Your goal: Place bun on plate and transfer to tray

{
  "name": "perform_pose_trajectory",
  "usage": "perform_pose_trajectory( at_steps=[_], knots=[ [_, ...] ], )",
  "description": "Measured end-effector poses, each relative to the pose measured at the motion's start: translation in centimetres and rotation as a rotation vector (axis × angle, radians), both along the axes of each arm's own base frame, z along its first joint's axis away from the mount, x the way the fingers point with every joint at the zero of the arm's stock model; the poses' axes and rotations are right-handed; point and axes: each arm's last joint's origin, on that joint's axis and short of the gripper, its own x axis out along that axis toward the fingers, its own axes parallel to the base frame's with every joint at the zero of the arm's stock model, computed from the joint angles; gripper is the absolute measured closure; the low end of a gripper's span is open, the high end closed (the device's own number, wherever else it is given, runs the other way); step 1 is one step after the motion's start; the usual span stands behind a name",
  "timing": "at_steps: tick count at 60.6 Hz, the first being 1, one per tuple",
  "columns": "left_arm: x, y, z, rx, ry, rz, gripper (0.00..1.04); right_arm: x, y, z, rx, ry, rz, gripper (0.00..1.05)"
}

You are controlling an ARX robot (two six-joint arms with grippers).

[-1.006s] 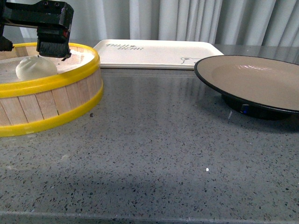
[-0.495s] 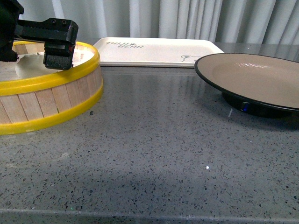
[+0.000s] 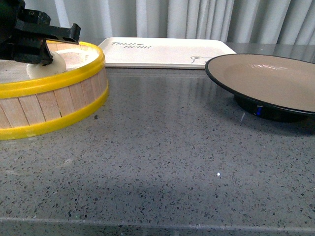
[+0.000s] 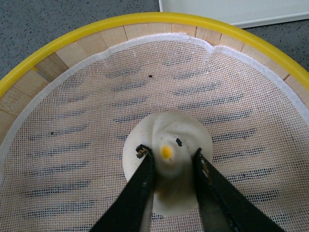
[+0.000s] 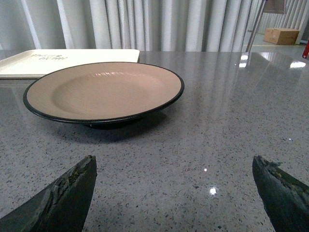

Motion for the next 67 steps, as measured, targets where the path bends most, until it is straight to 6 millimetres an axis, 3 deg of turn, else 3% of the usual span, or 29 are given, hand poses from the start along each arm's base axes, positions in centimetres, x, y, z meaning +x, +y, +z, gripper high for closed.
perform_pose_trajectory(
  at_steps=[5, 17, 29, 35, 40, 46, 52, 59, 67],
  knots=[
    [0.1, 0.0, 0.3, -0.001, -0.008, 0.000, 1.01, 0.0, 0.0, 0.0, 0.000, 0.000, 0.000, 0.08],
    [0.3, 0.0, 1.4, 0.005, -0.034, -0.004, 1.01, 0.0, 0.0, 0.0, 0.000, 0.000, 0.000, 0.08],
    [0.2, 0.1, 4.3, 0.005, -0.083, -0.011, 1.01, 0.0, 0.0, 0.0, 0.000, 0.000, 0.000, 0.08],
    [0.0, -0.8, 6.5, -0.007, -0.130, -0.038, 1.01, 0.0, 0.0, 0.0, 0.000, 0.000, 0.000, 0.08],
    [-0.4, -2.8, 8.6, -0.022, -0.182, -0.096, 1.01, 0.0, 0.0, 0.0, 0.000, 0.000, 0.000, 0.08],
    [-1.6, -8.0, 11.8, -0.052, -0.260, -0.256, 1.01, 0.0, 0.0, 0.0, 0.000, 0.000, 0.000, 0.08],
    [-2.3, -12.2, 12.9, -0.061, -0.291, -0.361, 1.01, 0.0, 0.0, 0.0, 0.000, 0.000, 0.000, 0.08],
    [-2.7, -16.6, 12.3, -0.050, -0.279, -0.466, 1.01, 0.0, 0.0, 0.0, 0.000, 0.000, 0.000, 0.08],
    [-3.0, -21.2, 10.0, -0.013, -0.234, -0.564, 1.01, 0.0, 0.0, 0.0, 0.000, 0.000, 0.000, 0.08]
  ],
)
